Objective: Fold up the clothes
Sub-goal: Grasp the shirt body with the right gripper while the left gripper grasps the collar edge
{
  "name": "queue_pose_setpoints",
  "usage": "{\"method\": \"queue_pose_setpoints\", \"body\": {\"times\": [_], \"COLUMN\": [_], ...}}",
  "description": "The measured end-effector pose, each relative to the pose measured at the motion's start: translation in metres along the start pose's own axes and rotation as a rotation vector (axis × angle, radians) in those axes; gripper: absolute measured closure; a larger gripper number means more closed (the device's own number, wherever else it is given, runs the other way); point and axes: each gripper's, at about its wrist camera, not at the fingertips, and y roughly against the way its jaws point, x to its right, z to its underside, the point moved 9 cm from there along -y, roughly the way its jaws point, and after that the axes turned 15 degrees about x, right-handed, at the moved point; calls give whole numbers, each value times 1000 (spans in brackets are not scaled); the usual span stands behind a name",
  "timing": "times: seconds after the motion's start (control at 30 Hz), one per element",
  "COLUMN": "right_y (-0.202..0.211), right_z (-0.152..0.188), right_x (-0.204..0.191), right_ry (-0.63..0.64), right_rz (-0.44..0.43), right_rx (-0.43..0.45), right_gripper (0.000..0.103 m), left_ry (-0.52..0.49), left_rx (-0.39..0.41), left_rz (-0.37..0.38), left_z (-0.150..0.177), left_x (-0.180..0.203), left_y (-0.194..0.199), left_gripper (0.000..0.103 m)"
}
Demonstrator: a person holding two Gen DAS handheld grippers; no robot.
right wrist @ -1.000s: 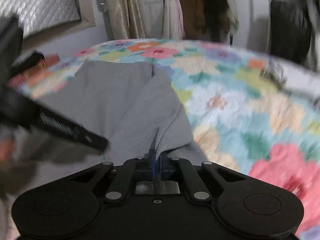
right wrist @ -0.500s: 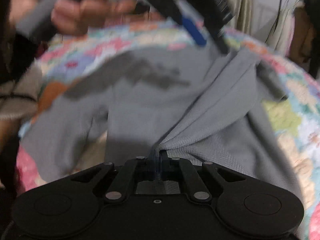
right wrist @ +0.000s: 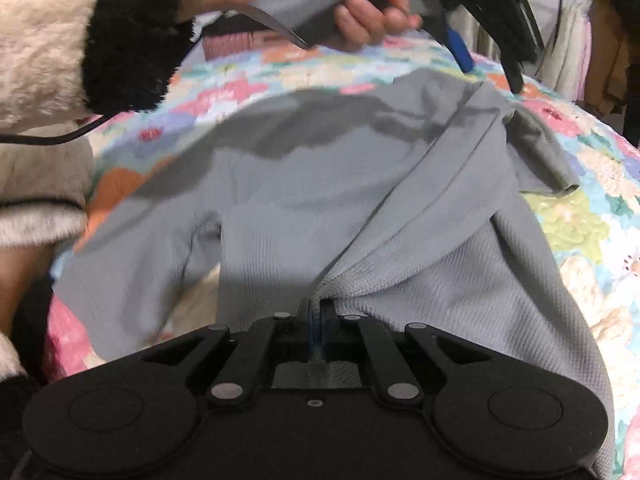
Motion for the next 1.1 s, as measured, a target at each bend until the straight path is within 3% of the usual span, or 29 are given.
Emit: {"method": "queue_pose_setpoints", "body": {"times": [0.1, 0.17, 0.27, 0.37, 0.5, 0.53, 0.57, 0.7, 0.8, 1.1], "right_y": [0, -5, -7, -3, -2, -3, -5, -8, -3, 25], "right_z": [1, 4, 5, 1, 2, 3, 5, 8, 6, -5], "right_x": [4, 6, 12, 23, 27, 25, 24, 20, 24, 76], "right_ry": [-22, -18, -27, -80, -112, -112, -112, -97, -108, -193], "right_rz": [8, 21, 50, 44, 6, 3, 1, 9, 39, 268], "right_rx": [1, -8, -10, 29, 64, 59, 53, 42, 57, 140], "right_gripper": [97, 97, 97, 97, 97, 97, 97, 97, 97, 98], "left_ry": [-222, -313, -432, -425, -344, -325, -298, -131, 40, 452], "left_rx": [-41, -76, -135, -168, -190, -200, -197, -126, 7, 158], "left_rz": [-52, -79, -118, -134, -231, -243, -249, -260, -298, -372], "left_z": [0, 7, 17, 20, 21, 22, 21, 7, -11, 70], "left_x": [13, 15, 17, 17, 7, 4, 0, -25, -58, -147], "left_y": [-29, -44, -66, -83, -98, -102, -101, -82, -40, 76], "left_gripper": [47, 41, 41, 41, 43, 63, 88, 92, 93, 93]}}
